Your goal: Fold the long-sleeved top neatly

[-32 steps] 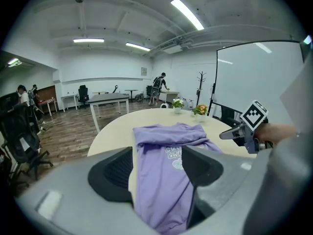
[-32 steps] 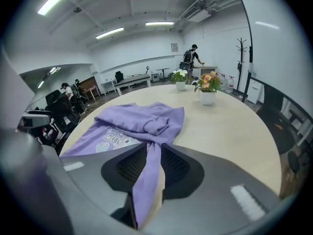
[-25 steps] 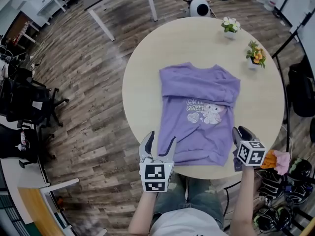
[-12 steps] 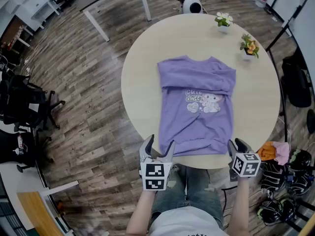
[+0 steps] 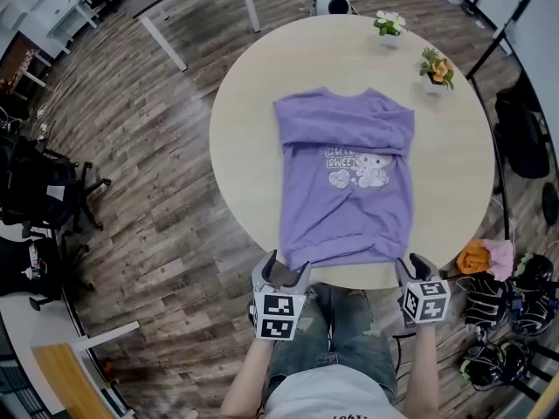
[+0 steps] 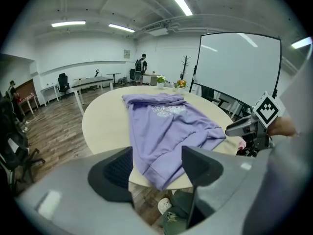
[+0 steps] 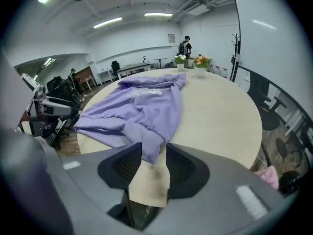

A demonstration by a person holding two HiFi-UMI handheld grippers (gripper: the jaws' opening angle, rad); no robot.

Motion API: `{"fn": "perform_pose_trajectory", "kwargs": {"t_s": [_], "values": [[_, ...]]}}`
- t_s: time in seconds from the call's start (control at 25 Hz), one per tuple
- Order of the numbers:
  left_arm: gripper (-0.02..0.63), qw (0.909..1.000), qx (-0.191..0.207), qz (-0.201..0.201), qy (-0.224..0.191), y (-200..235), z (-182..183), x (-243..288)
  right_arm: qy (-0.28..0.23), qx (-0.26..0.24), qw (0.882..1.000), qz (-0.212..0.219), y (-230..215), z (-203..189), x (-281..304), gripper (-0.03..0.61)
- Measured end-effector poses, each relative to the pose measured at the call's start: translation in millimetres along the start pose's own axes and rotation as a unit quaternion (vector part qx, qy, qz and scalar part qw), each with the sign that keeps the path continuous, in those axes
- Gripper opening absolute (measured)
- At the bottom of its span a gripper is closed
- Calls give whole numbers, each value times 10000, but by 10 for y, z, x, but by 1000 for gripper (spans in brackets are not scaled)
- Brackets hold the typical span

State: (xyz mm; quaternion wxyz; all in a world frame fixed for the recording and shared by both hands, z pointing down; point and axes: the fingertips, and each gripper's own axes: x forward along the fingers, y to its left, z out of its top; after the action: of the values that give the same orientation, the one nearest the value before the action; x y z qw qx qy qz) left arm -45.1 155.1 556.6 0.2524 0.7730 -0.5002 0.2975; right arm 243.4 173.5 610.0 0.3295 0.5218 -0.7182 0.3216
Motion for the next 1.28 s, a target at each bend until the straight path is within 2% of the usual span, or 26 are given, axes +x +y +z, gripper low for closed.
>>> {"fn": "perform_pose_trajectory", "kwargs": {"t_s": [0.24, 0.56, 0.76, 0.92, 1.04, 1.16, 1.28], "values": [[410, 9992, 184, -138, 335, -60, -275, 122, 92, -127, 9999, -6, 79, -110, 65, 195], [408, 9938, 769, -302, 744, -147, -518, 247, 261, -217, 9994, -107, 107, -251, 140, 204], [381, 9942, 672, -290, 783, -134, -567, 298, 253, -226, 9993, -159, 100, -279, 174, 186], [360, 9946, 611, -291, 784, -113, -567, 313, 134, -201, 9996, -161, 83, -222, 173, 141], [307, 9952, 551, -268, 761, -78, -569, 327, 120, -201, 9996, -132, 70, -215, 200, 103], [280, 9954, 497, -257, 772, -42, -587, 333, 105, -182, 9997, -151, 69, -214, 208, 57], [201, 9957, 466, -254, 758, -29, -575, 324, 64, -174, 9996, -207, 63, -186, 168, 43]]}}
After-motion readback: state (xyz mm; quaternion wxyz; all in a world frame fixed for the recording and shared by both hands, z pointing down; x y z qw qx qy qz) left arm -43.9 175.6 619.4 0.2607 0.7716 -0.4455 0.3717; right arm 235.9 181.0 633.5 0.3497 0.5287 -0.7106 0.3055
